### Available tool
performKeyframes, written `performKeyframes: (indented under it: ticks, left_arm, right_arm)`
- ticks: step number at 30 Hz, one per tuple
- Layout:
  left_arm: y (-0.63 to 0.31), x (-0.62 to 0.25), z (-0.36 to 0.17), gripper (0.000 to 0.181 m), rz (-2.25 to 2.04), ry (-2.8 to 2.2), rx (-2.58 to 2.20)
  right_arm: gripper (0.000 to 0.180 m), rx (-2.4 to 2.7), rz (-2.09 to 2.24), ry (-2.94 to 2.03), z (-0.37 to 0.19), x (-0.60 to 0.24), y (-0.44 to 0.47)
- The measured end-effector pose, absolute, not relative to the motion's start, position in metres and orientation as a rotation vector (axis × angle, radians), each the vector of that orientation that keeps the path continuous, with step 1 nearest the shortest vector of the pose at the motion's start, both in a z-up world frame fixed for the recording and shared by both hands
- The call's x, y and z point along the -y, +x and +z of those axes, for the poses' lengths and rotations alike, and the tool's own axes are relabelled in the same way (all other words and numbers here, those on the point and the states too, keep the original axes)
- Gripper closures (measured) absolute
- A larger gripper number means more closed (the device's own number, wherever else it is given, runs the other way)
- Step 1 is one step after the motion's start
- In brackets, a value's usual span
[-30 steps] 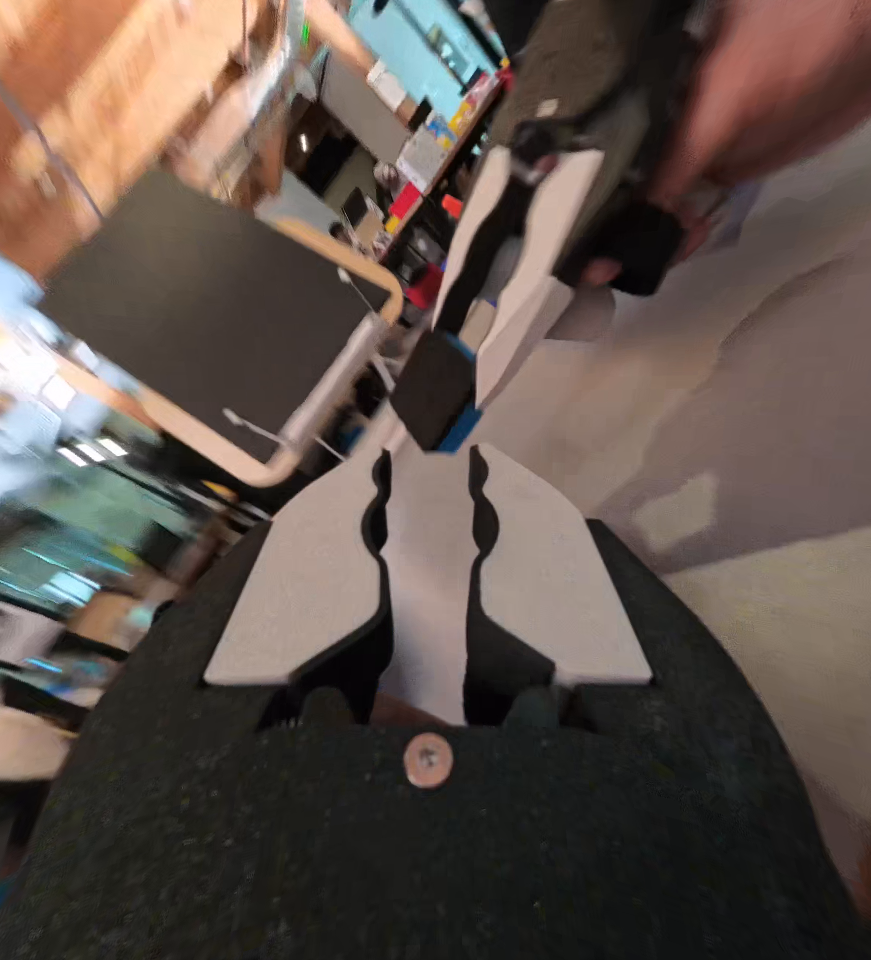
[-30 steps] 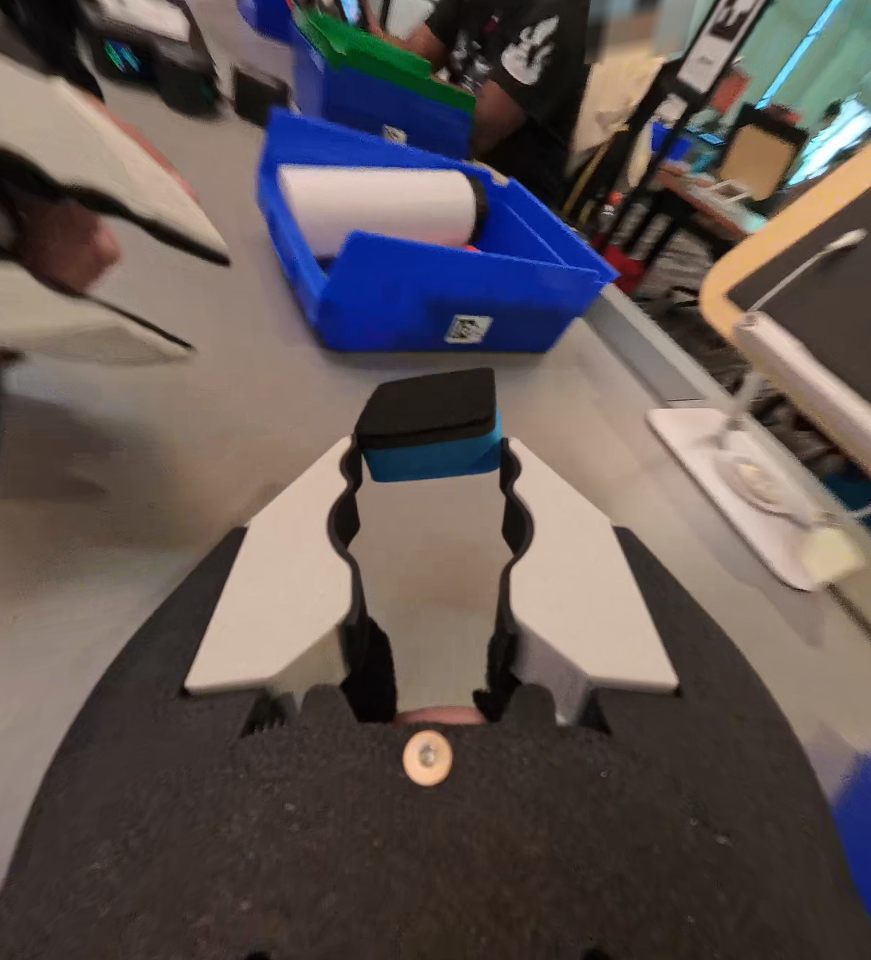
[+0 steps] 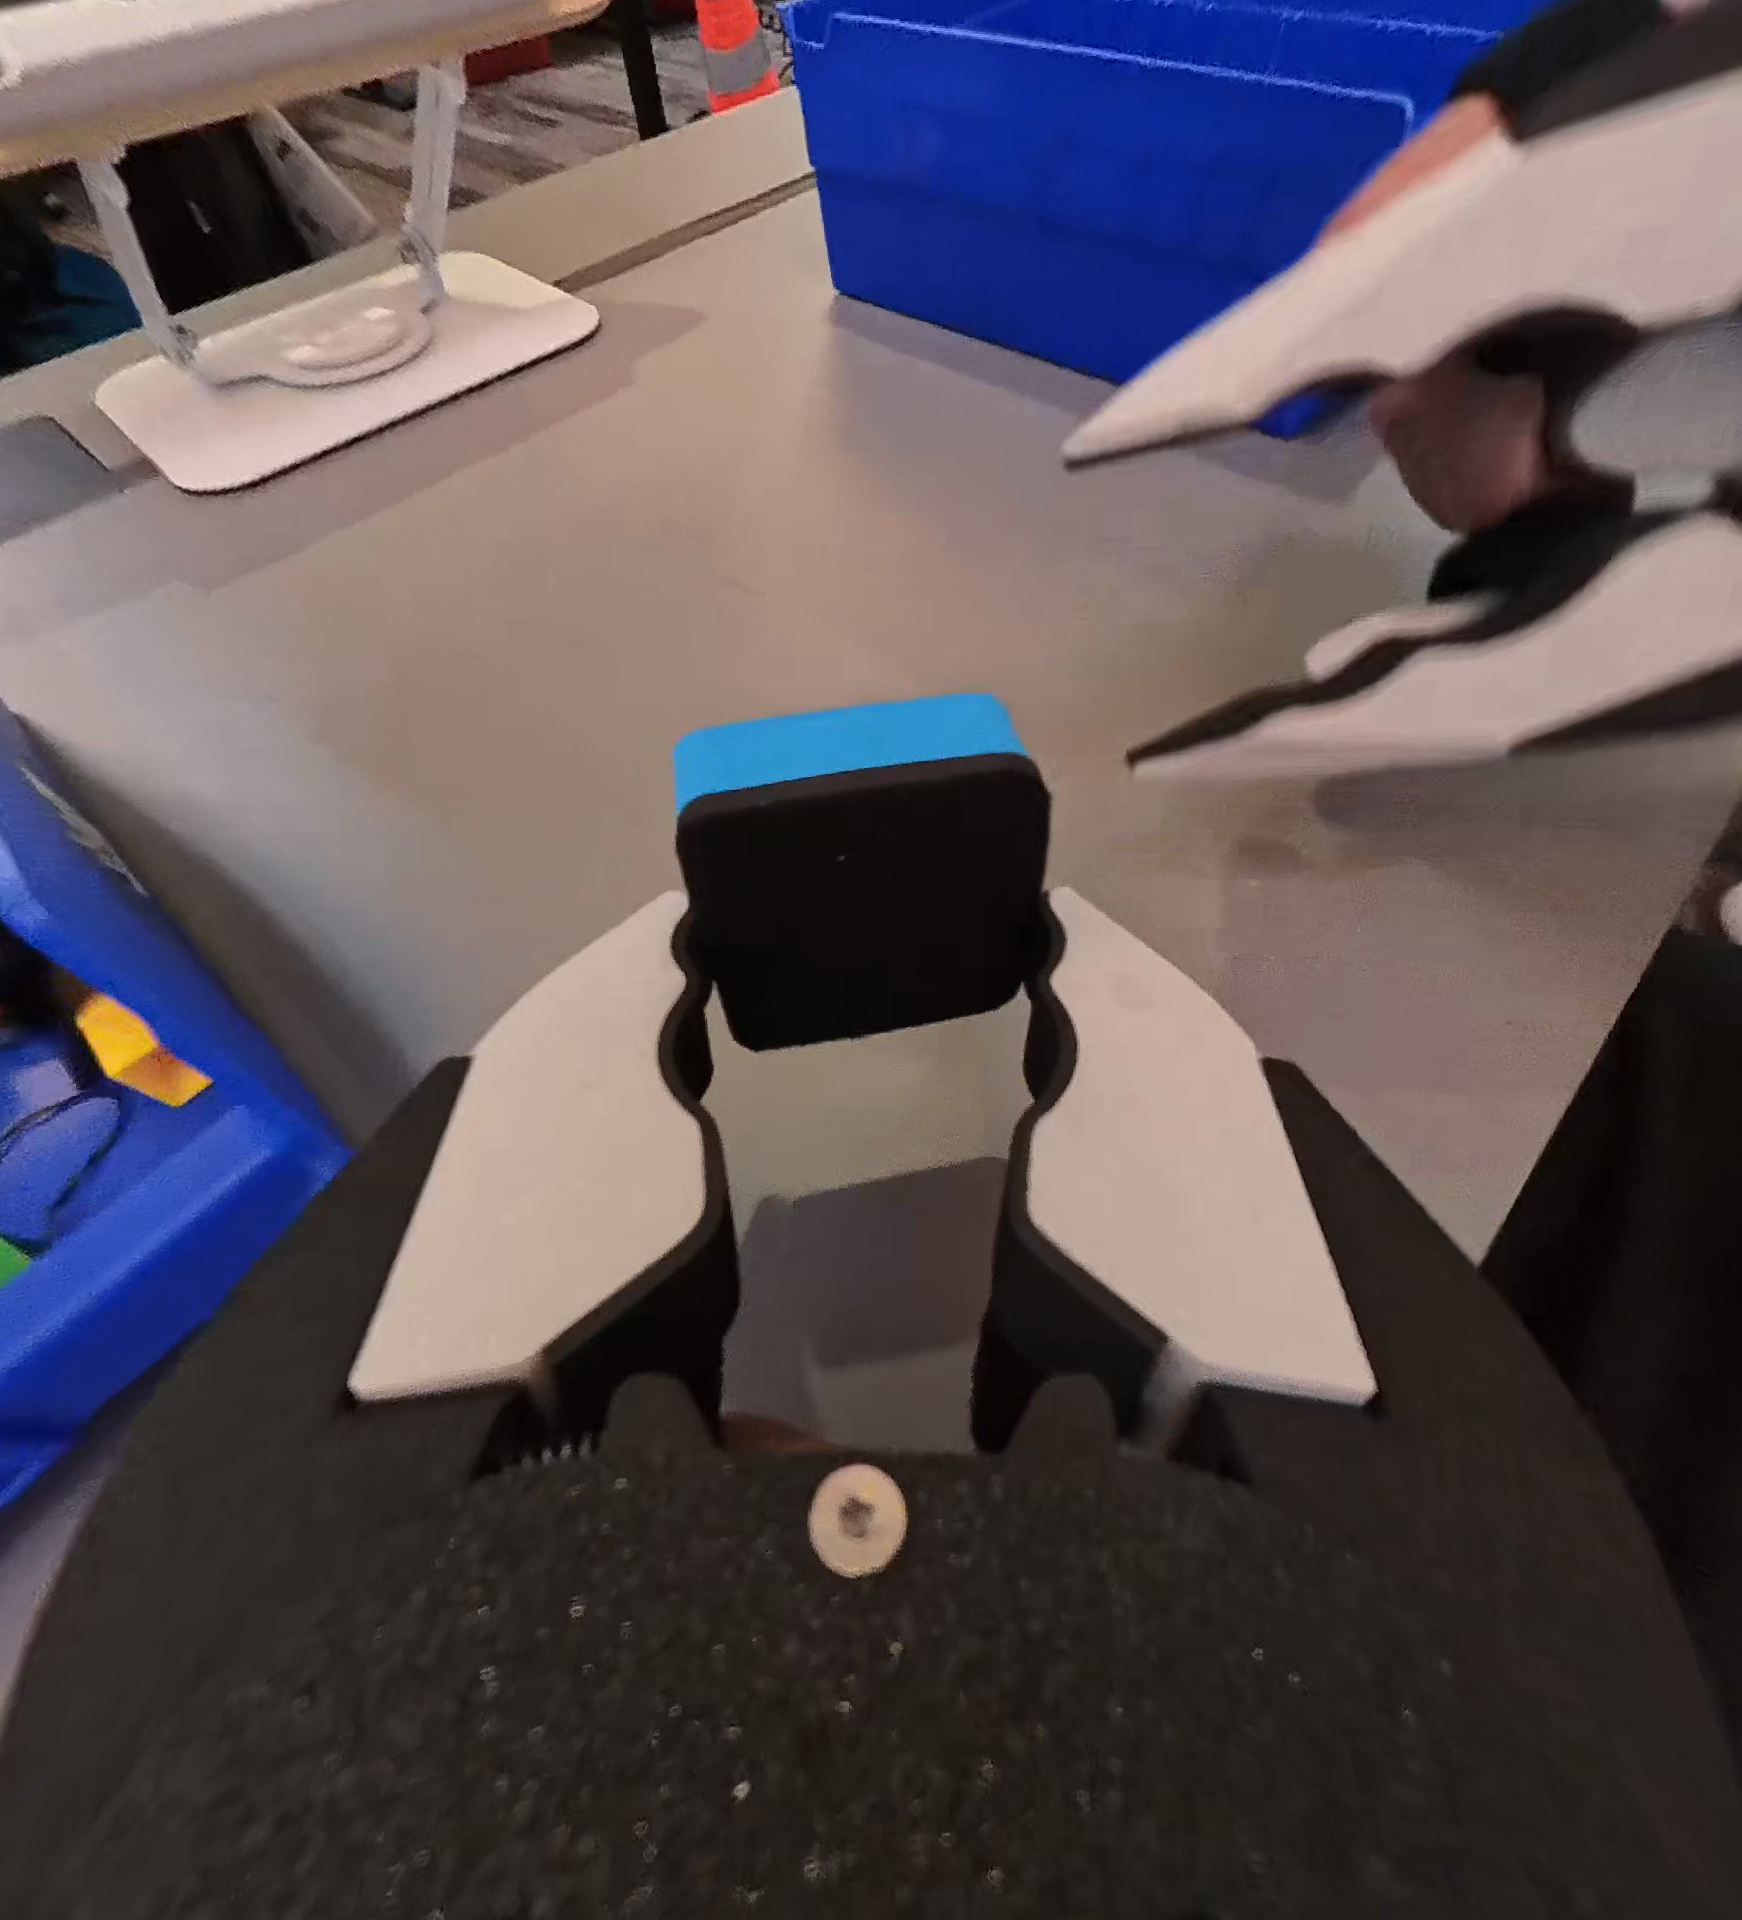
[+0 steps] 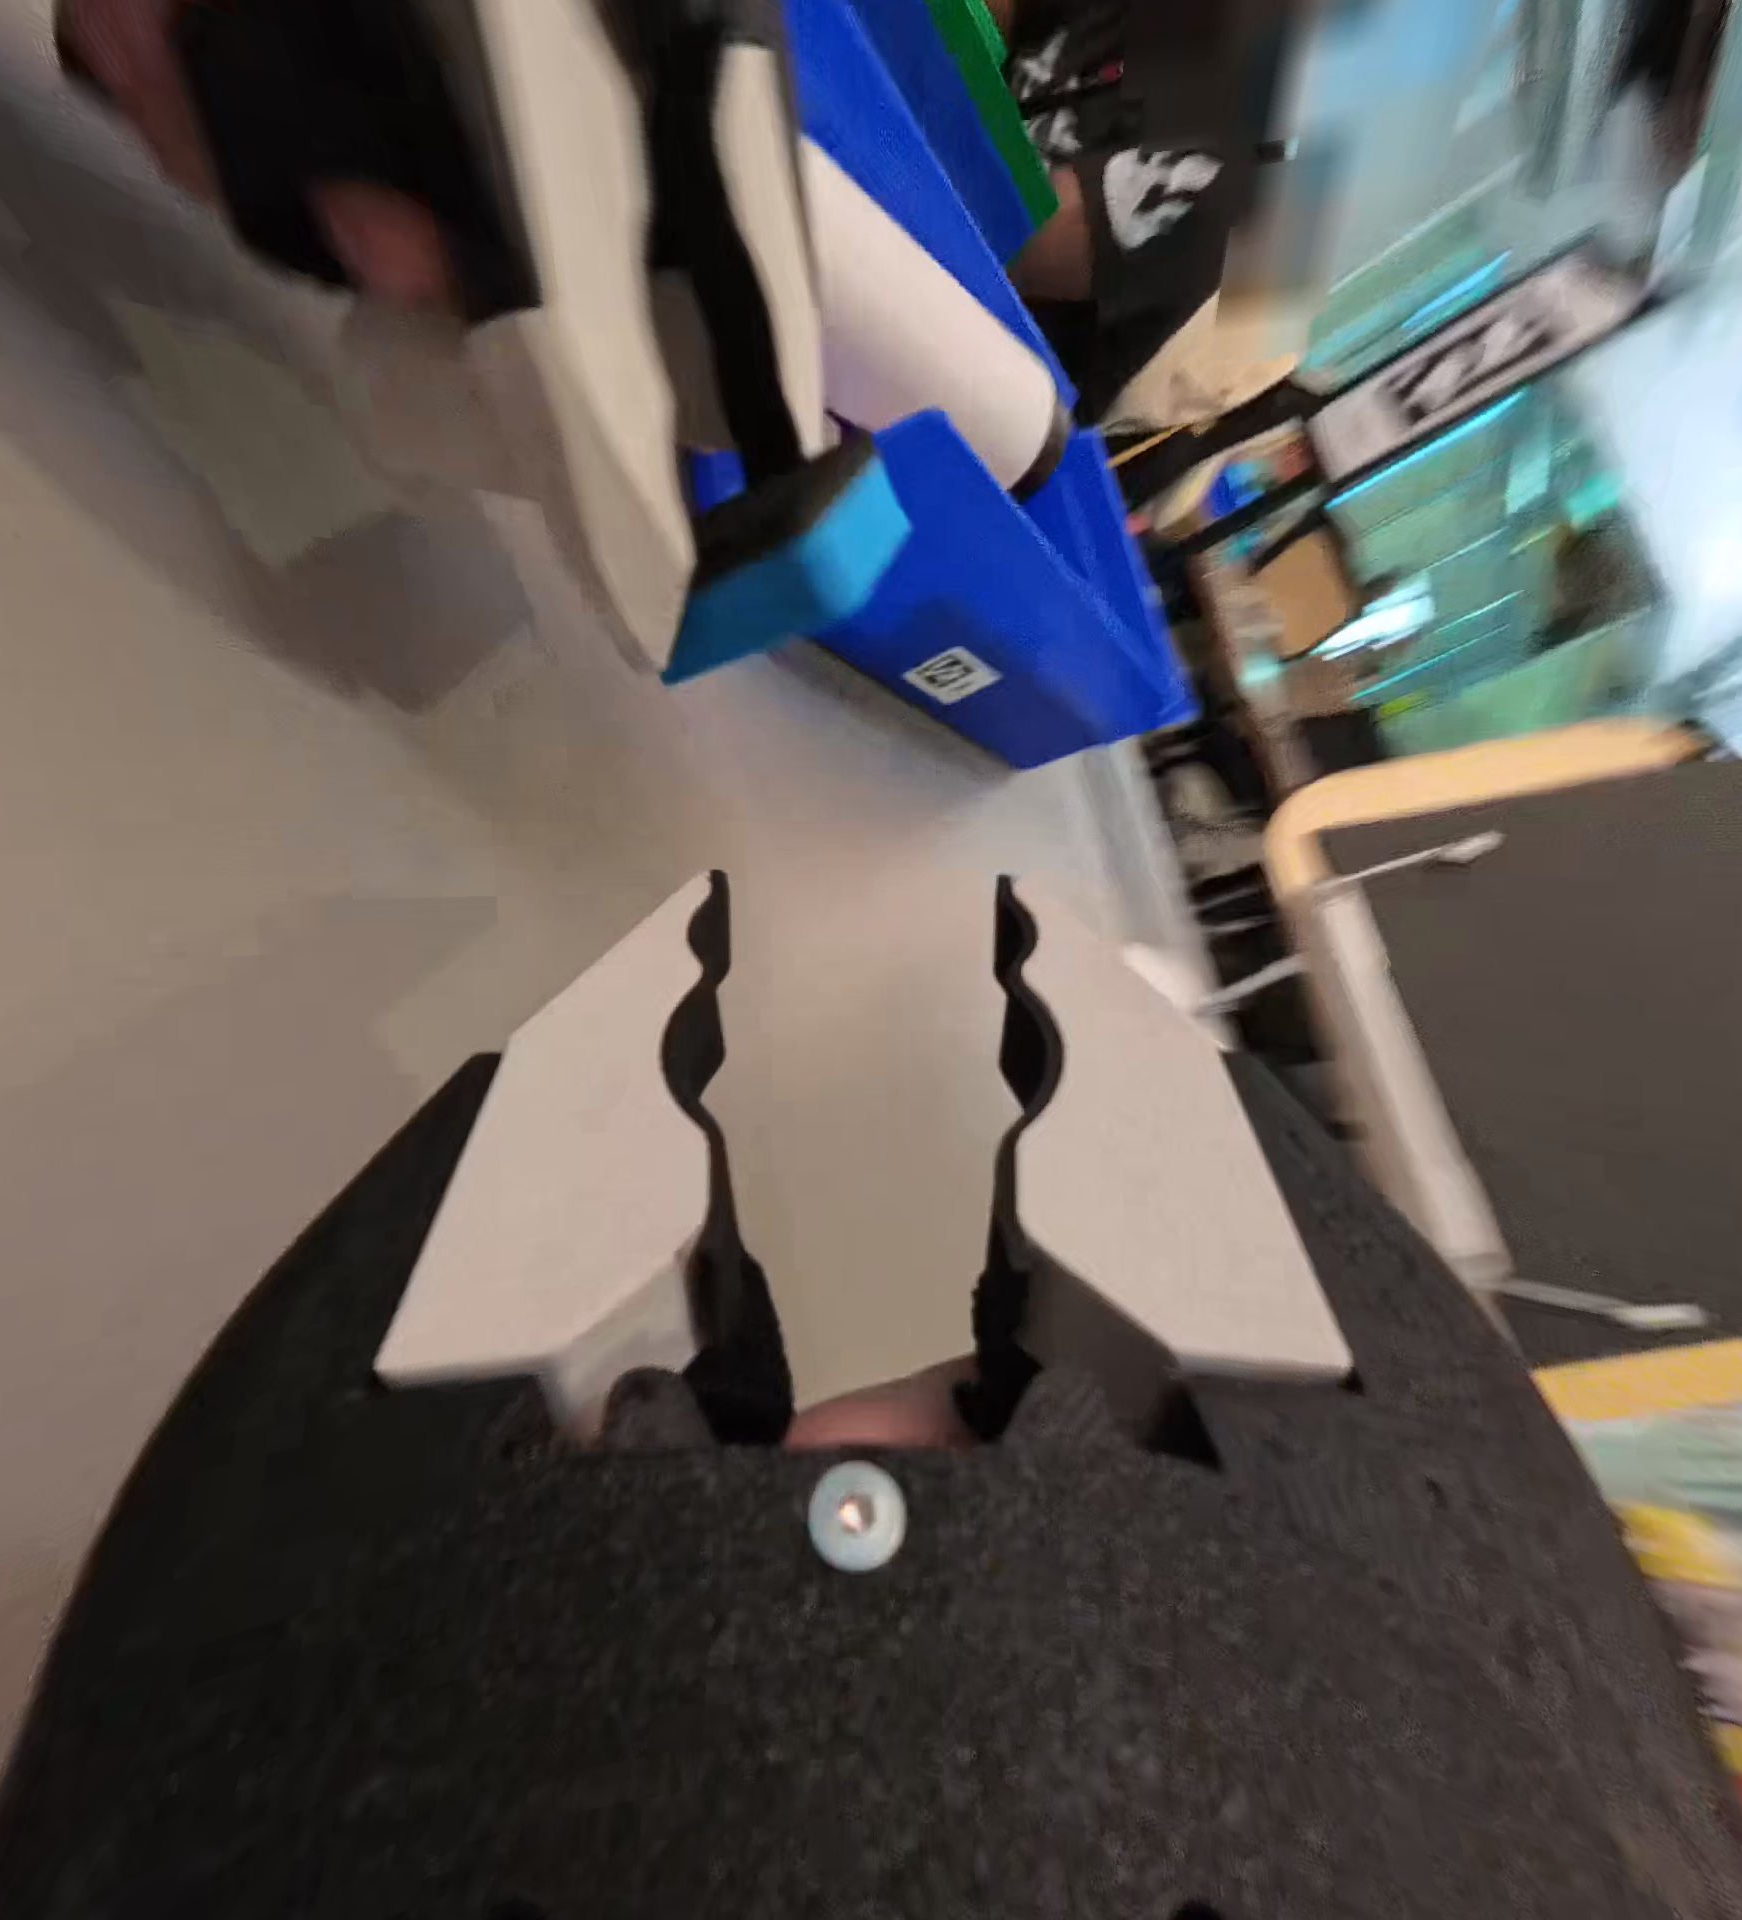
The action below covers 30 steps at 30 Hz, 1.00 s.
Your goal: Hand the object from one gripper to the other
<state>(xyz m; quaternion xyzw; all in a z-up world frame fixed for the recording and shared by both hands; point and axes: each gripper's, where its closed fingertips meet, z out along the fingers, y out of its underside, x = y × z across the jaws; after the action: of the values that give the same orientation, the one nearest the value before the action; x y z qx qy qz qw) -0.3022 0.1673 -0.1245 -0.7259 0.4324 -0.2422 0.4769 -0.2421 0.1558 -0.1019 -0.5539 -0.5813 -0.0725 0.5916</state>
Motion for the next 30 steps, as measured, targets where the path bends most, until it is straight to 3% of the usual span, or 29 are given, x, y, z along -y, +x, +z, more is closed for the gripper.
performKeyframes:
  ticks: [5,9,14,19,24,30]
  left_arm:
    - [-0.308,-0.175,-0.12,0.123,-0.365,-1.676,-1.104]
    - [-0.311,-0.18,-0.127,0.123,-0.084,-1.624,-1.17]
    - [-0.303,-0.179,-0.132,0.123,0.018,-1.618,-1.188]
    - [-0.296,-0.174,-0.133,0.123,-0.015,-1.614,-1.184]
    - [-0.295,-0.164,-0.127,0.122,-0.158,-1.61,-1.205]
    - [-0.294,-0.14,-0.116,0.134,-0.492,-1.558,-1.298]
  right_arm:
    - [0.12,0.965,0.706,-1.798,-0.102,-0.165,-0.23]
    - [0.12,0.793,0.966,-1.892,-0.098,-0.161,-0.251]
    - [0.122,0.82,0.931,-1.905,-0.109,-0.15,-0.289]
    - [0.158,0.83,0.818,-1.872,-0.116,-0.155,-0.291]
    - [0.159,0.928,0.831,-1.849,-0.112,-0.152,-0.28]
    - [0.159,1.316,0.476,-1.731,-0.125,-0.147,-0.238]
